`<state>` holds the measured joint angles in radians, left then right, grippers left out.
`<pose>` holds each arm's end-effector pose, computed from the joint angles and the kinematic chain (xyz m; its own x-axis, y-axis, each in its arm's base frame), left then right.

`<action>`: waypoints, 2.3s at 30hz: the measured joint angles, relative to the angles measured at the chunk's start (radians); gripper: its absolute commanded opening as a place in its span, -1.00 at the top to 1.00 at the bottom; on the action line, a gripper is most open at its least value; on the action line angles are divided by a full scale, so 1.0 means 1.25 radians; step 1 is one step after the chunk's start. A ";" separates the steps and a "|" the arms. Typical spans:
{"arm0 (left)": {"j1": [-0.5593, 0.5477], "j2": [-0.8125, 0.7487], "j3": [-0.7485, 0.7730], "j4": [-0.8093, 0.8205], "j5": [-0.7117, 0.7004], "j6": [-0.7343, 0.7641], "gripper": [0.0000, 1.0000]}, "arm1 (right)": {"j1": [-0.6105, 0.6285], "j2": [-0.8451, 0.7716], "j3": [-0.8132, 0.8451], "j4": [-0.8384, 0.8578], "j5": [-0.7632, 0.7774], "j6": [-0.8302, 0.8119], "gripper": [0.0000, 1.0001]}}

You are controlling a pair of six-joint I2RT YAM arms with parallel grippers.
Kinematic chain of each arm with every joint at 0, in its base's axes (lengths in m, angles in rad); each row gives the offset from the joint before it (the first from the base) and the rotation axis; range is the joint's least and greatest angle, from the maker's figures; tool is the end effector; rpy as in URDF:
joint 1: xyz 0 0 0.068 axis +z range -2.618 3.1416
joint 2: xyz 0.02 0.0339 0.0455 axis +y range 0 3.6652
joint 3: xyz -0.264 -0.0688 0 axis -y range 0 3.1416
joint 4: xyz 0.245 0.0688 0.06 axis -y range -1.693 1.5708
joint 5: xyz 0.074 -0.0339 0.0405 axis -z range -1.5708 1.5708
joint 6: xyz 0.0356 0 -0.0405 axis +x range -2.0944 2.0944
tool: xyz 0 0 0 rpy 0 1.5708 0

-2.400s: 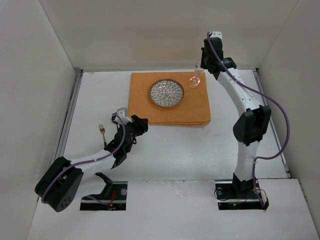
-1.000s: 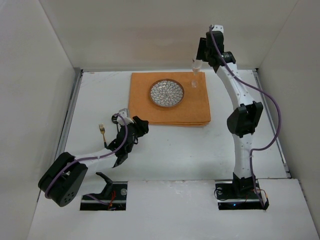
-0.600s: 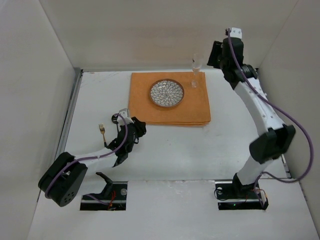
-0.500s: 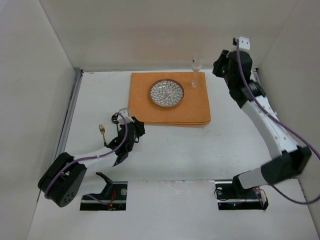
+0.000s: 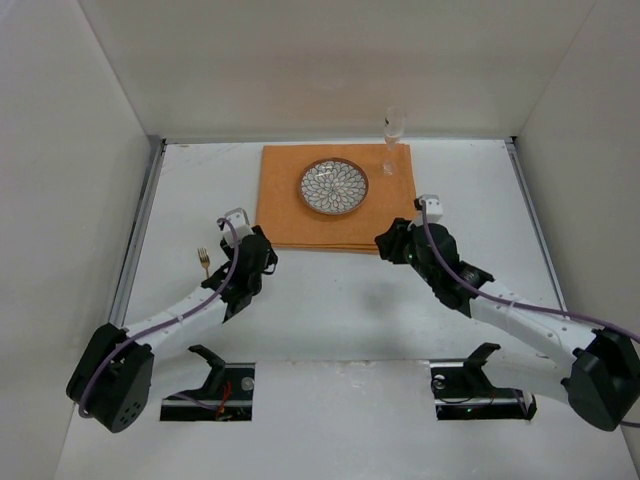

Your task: Set the dinner table for one person

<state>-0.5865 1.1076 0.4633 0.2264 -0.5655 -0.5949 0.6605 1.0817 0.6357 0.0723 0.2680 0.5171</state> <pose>0.2013 -0.1109 0.2083 -0.3132 -0.3600 -0.8788 -0.1402 0.9328 -0.3321 0.1983 0.1421 0.2554 -0.4468 0.2565 -0.8571 -0.2025 0.9041 0.3762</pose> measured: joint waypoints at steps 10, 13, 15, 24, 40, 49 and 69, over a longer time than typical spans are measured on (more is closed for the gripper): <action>0.140 0.091 0.051 -0.128 -0.020 0.012 0.11 | 0.055 -0.038 -0.072 0.143 -0.006 0.009 0.08; 0.161 0.145 0.068 -0.134 0.002 0.020 0.16 | 0.063 -0.032 -0.077 0.153 -0.008 0.013 0.08; 0.166 0.173 0.078 -0.134 0.014 0.024 0.20 | 0.069 -0.024 -0.077 0.164 -0.012 0.015 0.08; 0.221 0.263 0.089 -0.128 0.039 0.027 0.38 | 0.080 0.003 -0.077 0.182 -0.024 0.019 0.07; 0.234 0.293 0.096 -0.049 0.077 0.025 0.95 | 0.077 0.011 -0.077 0.182 -0.026 0.021 0.03; 0.251 0.176 0.044 -0.088 0.118 0.023 1.00 | 0.054 -0.002 -0.077 0.183 -0.026 0.021 0.02; -0.114 0.373 0.529 -0.110 0.148 0.030 1.00 | -0.113 -0.116 -0.185 0.200 0.062 0.088 -0.26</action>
<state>-0.7288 1.5742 1.1240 0.0895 -0.3805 -0.5575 0.5194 0.9363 0.4046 0.3222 0.3458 0.6266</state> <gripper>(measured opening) 0.054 0.626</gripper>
